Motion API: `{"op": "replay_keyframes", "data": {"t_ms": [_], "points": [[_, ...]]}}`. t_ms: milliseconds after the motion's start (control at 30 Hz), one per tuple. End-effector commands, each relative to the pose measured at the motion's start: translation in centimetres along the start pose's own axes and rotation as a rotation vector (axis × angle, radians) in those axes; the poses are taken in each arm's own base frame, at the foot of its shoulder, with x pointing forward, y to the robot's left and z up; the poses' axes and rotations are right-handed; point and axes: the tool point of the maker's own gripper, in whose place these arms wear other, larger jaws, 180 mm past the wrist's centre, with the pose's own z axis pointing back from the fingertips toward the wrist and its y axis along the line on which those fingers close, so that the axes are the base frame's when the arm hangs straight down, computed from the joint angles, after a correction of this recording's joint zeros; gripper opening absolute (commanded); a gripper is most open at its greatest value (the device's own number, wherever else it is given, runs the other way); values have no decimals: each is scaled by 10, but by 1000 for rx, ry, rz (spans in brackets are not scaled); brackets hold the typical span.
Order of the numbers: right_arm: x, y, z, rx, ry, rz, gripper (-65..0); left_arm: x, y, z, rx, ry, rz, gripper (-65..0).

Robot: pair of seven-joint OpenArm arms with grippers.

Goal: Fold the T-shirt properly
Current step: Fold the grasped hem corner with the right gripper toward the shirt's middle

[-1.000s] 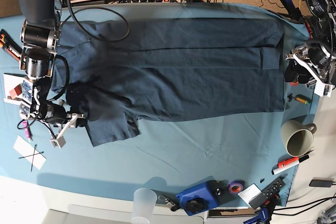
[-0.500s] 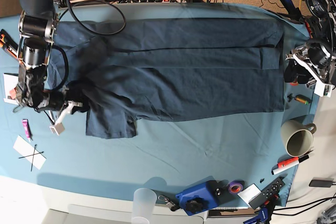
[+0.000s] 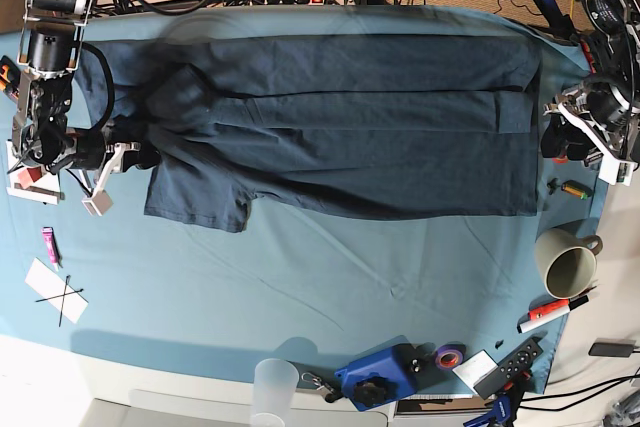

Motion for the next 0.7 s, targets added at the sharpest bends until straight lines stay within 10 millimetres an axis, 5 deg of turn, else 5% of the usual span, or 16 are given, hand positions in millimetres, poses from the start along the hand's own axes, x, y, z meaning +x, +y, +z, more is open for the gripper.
{"op": "replay_keyframes", "data": {"t_ms": [0,167,433,667], "points": [[1,-12,13,-54,28,12,-650,14,1,5,-1,-46,-20,-347],[20,-13,24,-52,-42,3,-464,14,1,5,-1,-46,-20,-347],[74,-13,53,-57,-229,12,-460,15,1,5,0,-46,-20,-347],[92,-35,43,-232,-292,85,-460,15,1,5,2,-49,-21,-347]]}}
